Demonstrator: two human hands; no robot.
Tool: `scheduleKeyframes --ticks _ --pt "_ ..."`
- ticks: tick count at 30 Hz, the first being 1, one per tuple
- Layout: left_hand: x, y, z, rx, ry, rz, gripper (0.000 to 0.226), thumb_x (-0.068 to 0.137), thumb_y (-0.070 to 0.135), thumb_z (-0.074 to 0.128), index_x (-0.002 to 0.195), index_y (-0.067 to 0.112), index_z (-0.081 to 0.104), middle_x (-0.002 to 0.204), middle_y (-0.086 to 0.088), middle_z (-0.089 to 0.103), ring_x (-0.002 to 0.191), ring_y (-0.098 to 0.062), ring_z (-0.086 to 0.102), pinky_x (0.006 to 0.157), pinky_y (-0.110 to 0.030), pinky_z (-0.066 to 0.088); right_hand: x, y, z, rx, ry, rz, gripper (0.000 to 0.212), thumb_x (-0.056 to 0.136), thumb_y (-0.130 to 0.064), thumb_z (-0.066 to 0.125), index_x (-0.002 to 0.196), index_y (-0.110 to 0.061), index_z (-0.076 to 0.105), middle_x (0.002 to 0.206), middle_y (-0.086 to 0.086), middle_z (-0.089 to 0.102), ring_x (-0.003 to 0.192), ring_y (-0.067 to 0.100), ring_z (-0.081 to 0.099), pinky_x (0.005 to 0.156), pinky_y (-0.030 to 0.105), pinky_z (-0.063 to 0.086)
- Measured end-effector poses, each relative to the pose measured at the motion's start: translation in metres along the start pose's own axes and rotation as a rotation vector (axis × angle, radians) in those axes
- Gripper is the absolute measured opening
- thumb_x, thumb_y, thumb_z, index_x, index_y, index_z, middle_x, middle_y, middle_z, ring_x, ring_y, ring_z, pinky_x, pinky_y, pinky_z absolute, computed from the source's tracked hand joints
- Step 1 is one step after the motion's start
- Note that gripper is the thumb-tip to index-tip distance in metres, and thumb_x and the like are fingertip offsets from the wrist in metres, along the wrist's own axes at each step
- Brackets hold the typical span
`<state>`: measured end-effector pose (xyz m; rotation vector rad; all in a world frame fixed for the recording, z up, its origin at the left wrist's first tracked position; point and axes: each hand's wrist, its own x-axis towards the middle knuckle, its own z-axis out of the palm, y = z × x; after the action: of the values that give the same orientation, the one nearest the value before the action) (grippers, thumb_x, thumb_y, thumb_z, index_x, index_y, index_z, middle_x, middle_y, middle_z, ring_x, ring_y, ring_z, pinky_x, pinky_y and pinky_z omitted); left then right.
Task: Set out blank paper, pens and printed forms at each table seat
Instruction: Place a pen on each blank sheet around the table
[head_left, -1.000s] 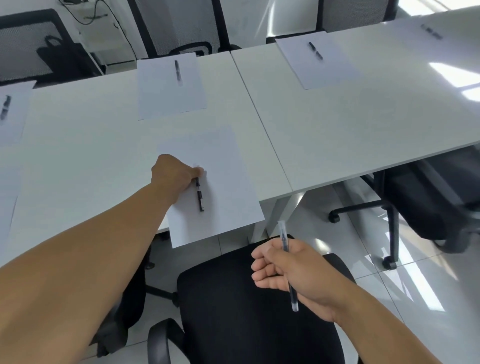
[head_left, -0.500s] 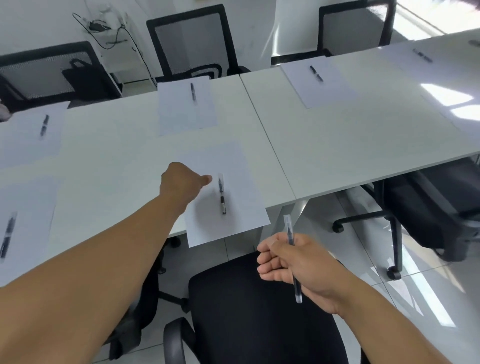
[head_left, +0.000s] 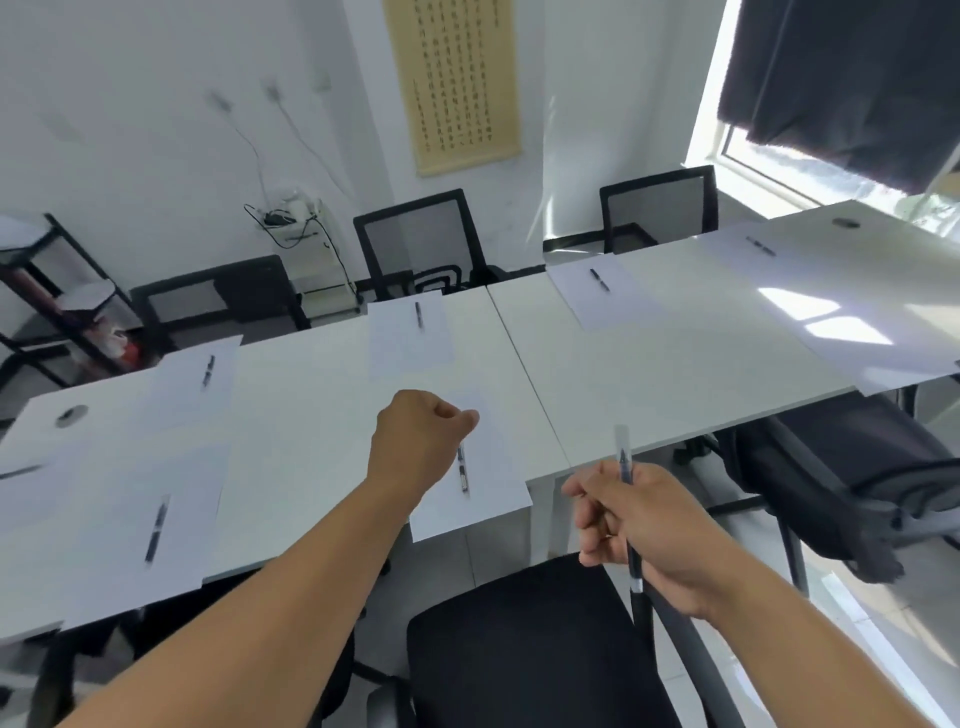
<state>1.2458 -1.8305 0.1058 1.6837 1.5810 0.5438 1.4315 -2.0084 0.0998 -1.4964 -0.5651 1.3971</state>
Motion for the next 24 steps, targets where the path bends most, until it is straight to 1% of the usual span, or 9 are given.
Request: scheduleKeyframes --ticks 1,2,4,7,10,14,20,22,24 --pt "-0.016 0.014 -0.006 0.0 -0.003 0.019 0.045 0.096 0.031 0.08 0.066 0.006 0.058 0.059 -0.001 0.06 0.049 -0.013 0.049 0.062 -0.035 0.051 -0.014 -0.01 -0.002 -0.011 0.014 -0.016 0.026 0.113 -0.017 0.055 0.11 0.003 0.072 0.078 0.012 0.063 0.059 0.022 0.06 0.062 0.038 0.059" --pt "-0.027 0.022 -0.008 -0.007 -0.012 0.037 0.045 0.097 0.031 0.08 0.068 0.004 0.058 0.058 0.001 0.055 0.047 -0.015 0.046 0.06 -0.032 0.047 -0.023 -0.016 -0.003 -0.017 0.02 -0.029 0.026 0.113 -0.017 0.055 0.11 0.002 0.072 0.077 0.012 0.062 0.057 0.021 0.058 0.059 0.038 0.057" --pt "-0.055 0.041 -0.02 -0.007 -0.024 0.092 0.044 0.097 0.032 0.079 0.079 -0.005 0.065 0.065 -0.005 0.056 0.055 -0.02 0.047 0.06 -0.032 0.045 -0.051 -0.029 -0.006 -0.039 0.038 -0.07 0.025 0.114 -0.016 0.053 0.111 0.002 0.071 0.074 0.011 0.06 0.055 0.021 0.055 0.056 0.036 0.053" --pt "-0.092 0.069 -0.033 -0.013 -0.028 0.186 0.041 0.098 0.034 0.079 0.088 -0.005 0.071 0.071 -0.015 0.066 0.063 -0.021 0.052 0.061 -0.035 0.05 -0.093 -0.046 -0.011 -0.073 0.09 -0.137 0.027 0.114 -0.018 0.051 0.113 0.0 0.071 0.071 0.01 0.06 0.054 0.019 0.053 0.055 0.034 0.05" --pt "-0.128 0.09 -0.043 -0.036 -0.044 0.259 0.032 0.098 0.035 0.079 0.085 0.006 0.076 0.075 -0.009 0.076 0.061 -0.019 0.061 0.068 -0.045 0.064 -0.135 -0.052 -0.017 -0.062 0.177 -0.19 0.026 0.114 -0.018 0.053 0.109 -0.001 0.071 0.068 0.01 0.056 0.05 0.02 0.047 0.051 0.032 0.047" --pt "-0.185 0.103 -0.049 -0.08 -0.105 0.359 0.02 0.098 0.037 0.08 0.082 0.024 0.078 0.074 0.007 0.077 0.07 -0.016 0.073 0.072 -0.04 0.065 -0.204 -0.039 -0.022 -0.06 0.303 -0.245 0.028 0.114 -0.018 0.052 0.111 0.002 0.07 0.068 0.012 0.05 0.05 0.02 0.04 0.05 0.032 0.041" --pt "-0.257 0.13 -0.038 -0.068 -0.256 0.516 0.02 0.098 0.033 0.078 0.08 0.025 0.077 0.073 0.01 0.075 0.072 -0.011 0.072 0.066 -0.03 0.059 -0.298 -0.033 -0.031 -0.093 0.464 -0.302 0.028 0.115 -0.02 0.053 0.111 0.0 0.071 0.067 0.01 0.047 0.049 0.017 0.036 0.048 0.03 0.037" --pt "-0.277 0.148 -0.033 -0.05 -0.284 0.59 0.018 0.1 0.035 0.078 0.085 0.026 0.077 0.077 0.011 0.076 0.075 -0.01 0.072 0.07 -0.028 0.06 -0.323 -0.037 -0.038 -0.116 0.504 -0.322 0.029 0.115 -0.022 0.053 0.11 -0.001 0.072 0.068 0.01 0.046 0.048 0.014 0.036 0.047 0.028 0.035" --pt "-0.302 0.171 -0.025 -0.04 -0.31 0.684 0.016 0.101 0.038 0.077 0.09 0.026 0.078 0.082 0.012 0.077 0.078 -0.009 0.073 0.075 -0.03 0.063 -0.354 -0.041 -0.052 -0.12 0.568 -0.358 0.029 0.115 -0.023 0.054 0.109 -0.001 0.072 0.068 0.01 0.044 0.049 0.012 0.035 0.047 0.027 0.034"
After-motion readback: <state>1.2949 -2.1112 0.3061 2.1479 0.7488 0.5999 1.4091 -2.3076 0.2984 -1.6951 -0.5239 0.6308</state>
